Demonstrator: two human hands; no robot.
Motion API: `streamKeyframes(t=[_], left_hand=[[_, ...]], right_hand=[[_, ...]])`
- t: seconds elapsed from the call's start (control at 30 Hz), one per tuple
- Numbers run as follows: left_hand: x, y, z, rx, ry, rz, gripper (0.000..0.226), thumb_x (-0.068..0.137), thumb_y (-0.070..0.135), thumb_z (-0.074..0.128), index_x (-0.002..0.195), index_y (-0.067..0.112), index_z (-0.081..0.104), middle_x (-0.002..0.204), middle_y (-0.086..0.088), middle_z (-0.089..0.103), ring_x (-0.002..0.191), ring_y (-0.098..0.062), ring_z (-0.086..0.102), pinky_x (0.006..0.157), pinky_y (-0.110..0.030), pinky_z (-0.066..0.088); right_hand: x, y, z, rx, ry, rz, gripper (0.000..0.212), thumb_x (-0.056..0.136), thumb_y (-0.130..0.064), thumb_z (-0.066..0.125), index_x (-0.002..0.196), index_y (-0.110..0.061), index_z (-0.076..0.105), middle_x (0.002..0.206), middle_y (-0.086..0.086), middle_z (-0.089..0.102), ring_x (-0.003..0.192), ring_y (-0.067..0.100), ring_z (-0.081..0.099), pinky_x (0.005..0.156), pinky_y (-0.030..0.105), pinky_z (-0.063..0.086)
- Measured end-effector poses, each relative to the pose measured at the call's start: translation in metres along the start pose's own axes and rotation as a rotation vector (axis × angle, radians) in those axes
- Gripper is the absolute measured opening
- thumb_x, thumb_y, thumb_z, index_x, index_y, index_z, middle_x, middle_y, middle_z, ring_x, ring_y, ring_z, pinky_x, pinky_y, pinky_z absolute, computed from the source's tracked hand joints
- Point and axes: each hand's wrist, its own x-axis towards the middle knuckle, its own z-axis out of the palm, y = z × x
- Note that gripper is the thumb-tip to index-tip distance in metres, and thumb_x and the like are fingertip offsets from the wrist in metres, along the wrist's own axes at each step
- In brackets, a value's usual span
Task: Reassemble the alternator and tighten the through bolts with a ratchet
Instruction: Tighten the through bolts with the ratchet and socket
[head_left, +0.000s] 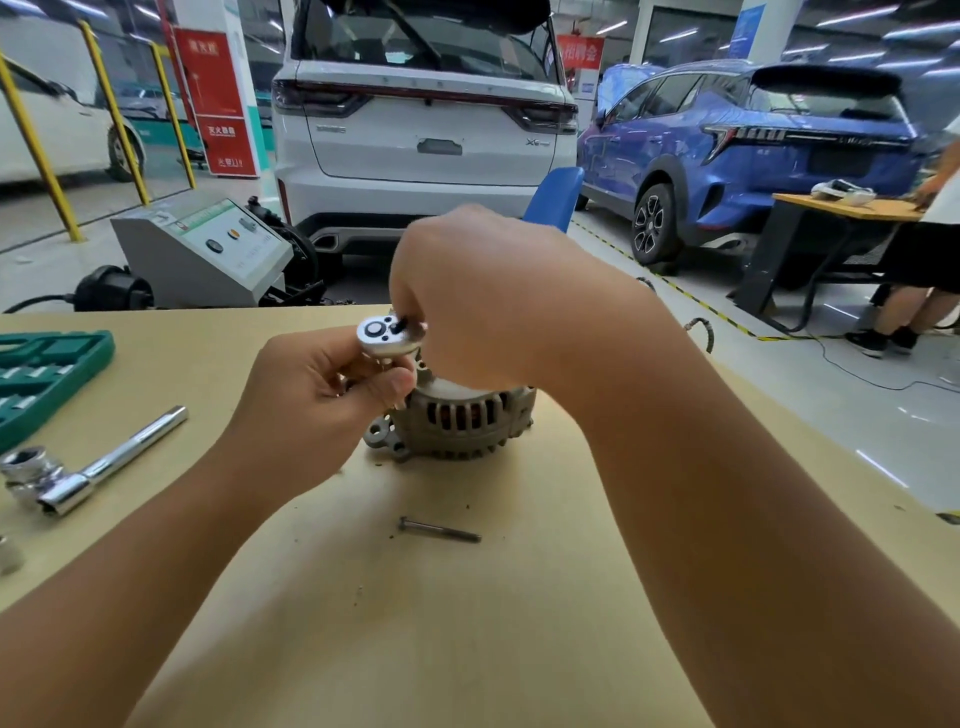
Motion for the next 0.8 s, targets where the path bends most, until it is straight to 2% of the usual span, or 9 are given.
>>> streamKeyframes(t=[0.1, 0.17, 0.2, 0.27, 0.33, 0.43, 0.53, 0.67, 0.8], left_hand=[[0.001, 0.0, 0.0, -0.03, -0.019, -0.039, 0.028, 0.09, 0.001, 0.076, 0.094, 0.029, 0.078, 0.084, 0.012, 0.077, 0.067, 0.001, 0.066, 0.066, -0.009, 0.05], [0.0, 0.002, -0.002, -0.094, -0.038, -0.036, 0.045, 0.09, -0.004, 0.073, 0.09, 0.04, 0.079, 0.08, 0.02, 0.076, 0.066, 0.004, 0.067, 0.063, -0.009, 0.05], [-0.001, 0.001, -0.003, -0.132, -0.051, -0.036, 0.05, 0.09, -0.004, 0.073, 0.087, 0.045, 0.079, 0.081, 0.022, 0.076, 0.067, 0.002, 0.069, 0.064, -0.014, 0.054], [0.0, 0.0, -0.006, -0.201, -0.057, -0.076, 0.04, 0.089, 0.008, 0.076, 0.088, 0.047, 0.08, 0.084, 0.015, 0.078, 0.067, -0.026, 0.07, 0.064, -0.041, 0.058], [0.0, -0.009, -0.012, -0.193, -0.099, -0.124, 0.017, 0.087, 0.029, 0.085, 0.097, 0.041, 0.081, 0.095, 0.008, 0.08, 0.063, -0.05, 0.059, 0.061, -0.065, 0.053], [0.0, -0.014, -0.015, -0.016, -0.064, -0.08, 0.015, 0.079, 0.039, 0.089, 0.09, 0.04, 0.079, 0.093, 0.009, 0.077, 0.057, -0.027, 0.057, 0.048, -0.048, 0.045], [-0.005, -0.017, -0.012, 0.206, -0.032, 0.013, 0.024, 0.073, 0.023, 0.094, 0.087, 0.033, 0.076, 0.095, 0.009, 0.068, 0.088, -0.014, 0.061, 0.069, -0.021, 0.043], [-0.012, -0.022, -0.006, 0.36, -0.026, 0.099, 0.02, 0.072, 0.019, 0.096, 0.085, 0.02, 0.08, 0.103, 0.004, 0.063, 0.096, -0.02, 0.055, 0.086, -0.018, 0.04], [-0.014, -0.017, -0.001, 0.324, 0.022, 0.09, 0.014, 0.076, 0.03, 0.084, 0.078, 0.017, 0.08, 0.107, 0.003, 0.065, 0.1, -0.021, 0.056, 0.088, -0.014, 0.04]], right_hand=[[0.005, 0.002, 0.005, 0.018, 0.067, 0.003, 0.025, 0.089, -0.017, 0.066, 0.078, -0.022, 0.044, 0.077, -0.007, 0.043, 0.063, 0.01, 0.043, 0.053, 0.027, 0.034], [0.016, 0.005, 0.01, 0.059, -0.048, -0.044, 0.025, 0.097, -0.021, 0.061, 0.077, -0.026, 0.047, 0.076, -0.009, 0.042, 0.063, 0.007, 0.044, 0.052, 0.025, 0.037], [0.023, 0.007, 0.012, 0.106, -0.15, -0.053, 0.011, 0.103, -0.017, 0.054, 0.095, -0.024, 0.059, 0.082, -0.011, 0.042, 0.068, 0.005, 0.046, 0.056, 0.018, 0.04], [0.029, 0.009, 0.013, 0.145, -0.288, -0.05, 0.032, 0.108, -0.012, 0.044, 0.139, -0.01, 0.051, 0.1, -0.008, 0.043, 0.086, 0.009, 0.047, 0.057, 0.008, 0.037], [0.026, 0.012, 0.015, 0.09, -0.245, -0.082, 0.029, 0.103, -0.018, 0.052, 0.132, -0.016, 0.053, 0.105, -0.008, 0.049, 0.095, 0.015, 0.055, 0.068, 0.017, 0.044], [0.01, 0.014, 0.008, 0.097, -0.167, -0.092, 0.014, 0.096, -0.024, 0.064, 0.103, -0.018, 0.054, 0.094, 0.0, 0.055, 0.078, 0.023, 0.067, 0.06, 0.034, 0.061], [0.003, 0.026, -0.009, 0.18, -0.063, -0.032, 0.013, 0.096, -0.016, 0.063, 0.108, -0.011, 0.064, 0.087, 0.005, 0.06, 0.06, 0.017, 0.064, 0.039, 0.018, 0.051], [0.0, 0.033, -0.021, 0.244, 0.088, 0.008, 0.019, 0.094, -0.016, 0.064, 0.112, -0.012, 0.071, 0.086, 0.001, 0.062, 0.061, 0.013, 0.056, 0.043, 0.026, 0.049], [0.003, 0.031, -0.02, 0.259, 0.143, 0.012, 0.018, 0.092, -0.013, 0.064, 0.107, -0.01, 0.073, 0.088, 0.004, 0.065, 0.063, 0.016, 0.053, 0.049, 0.027, 0.048]])
